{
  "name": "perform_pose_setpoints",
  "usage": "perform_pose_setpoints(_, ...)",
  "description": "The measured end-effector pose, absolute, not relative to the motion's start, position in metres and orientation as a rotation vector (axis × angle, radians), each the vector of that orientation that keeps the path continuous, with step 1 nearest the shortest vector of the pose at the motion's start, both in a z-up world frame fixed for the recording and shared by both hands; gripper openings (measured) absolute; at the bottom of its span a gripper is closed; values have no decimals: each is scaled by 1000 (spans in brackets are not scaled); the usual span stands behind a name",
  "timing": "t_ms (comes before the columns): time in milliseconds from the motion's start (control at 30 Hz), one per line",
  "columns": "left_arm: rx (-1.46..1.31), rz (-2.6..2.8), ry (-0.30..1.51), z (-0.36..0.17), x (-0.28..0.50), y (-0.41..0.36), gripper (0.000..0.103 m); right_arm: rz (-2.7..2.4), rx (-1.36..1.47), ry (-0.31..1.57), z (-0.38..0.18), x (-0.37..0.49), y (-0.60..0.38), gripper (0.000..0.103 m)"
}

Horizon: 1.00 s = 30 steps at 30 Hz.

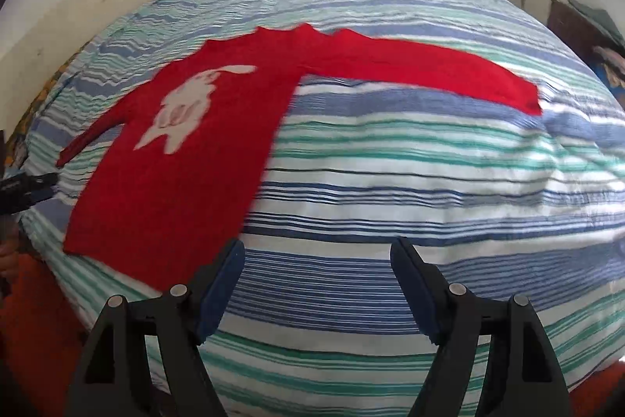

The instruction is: Fold small clothes

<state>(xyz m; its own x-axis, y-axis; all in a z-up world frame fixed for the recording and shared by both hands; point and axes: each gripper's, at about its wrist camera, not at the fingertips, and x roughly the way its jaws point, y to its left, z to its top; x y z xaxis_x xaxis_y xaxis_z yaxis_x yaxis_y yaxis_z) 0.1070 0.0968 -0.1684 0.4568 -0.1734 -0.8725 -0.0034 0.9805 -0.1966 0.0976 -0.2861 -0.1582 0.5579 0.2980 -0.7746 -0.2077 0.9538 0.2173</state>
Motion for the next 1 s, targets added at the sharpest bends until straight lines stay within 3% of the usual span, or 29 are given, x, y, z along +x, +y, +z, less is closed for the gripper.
perform_pose_setpoints(100, -120, -119, 1166, -193, 100, 82, 66, 476, 26, 930, -149, 92, -234, 76)
perform_pose_setpoints(200, -35, -117, 1199, -208, 81, 75, 65, 576, -48, 956, -165, 85, -194, 73)
perform_pose_setpoints(333, 69, -113, 1209, -208, 64, 66, 65, 561, -89, 1153, -221, 80, -183, 67)
perform_pose_setpoints(567, 59, -117, 1219, -197, 35, 67, 66, 530, -29, 1198, -219, 56, -202, 66)
perform_pose_setpoints(600, 40, -116, 1194, -192, 31, 69, 67, 522, -12, 1190, -213, 52, -207, 66)
perform_pose_setpoints(733, -38, -6, 1003, -159, 14, 89, 93, 439, 81, 957, -173, 36, -241, 69)
perform_pose_setpoints(800, -105, 59, 941, -150, 14, 105, 94, 345, 141, 872, -161, 34, -263, 80)
perform_pose_setpoints(1000, -191, 192, 953, -161, 26, 137, 93, 104, 437, 925, -193, 48, -329, 82)
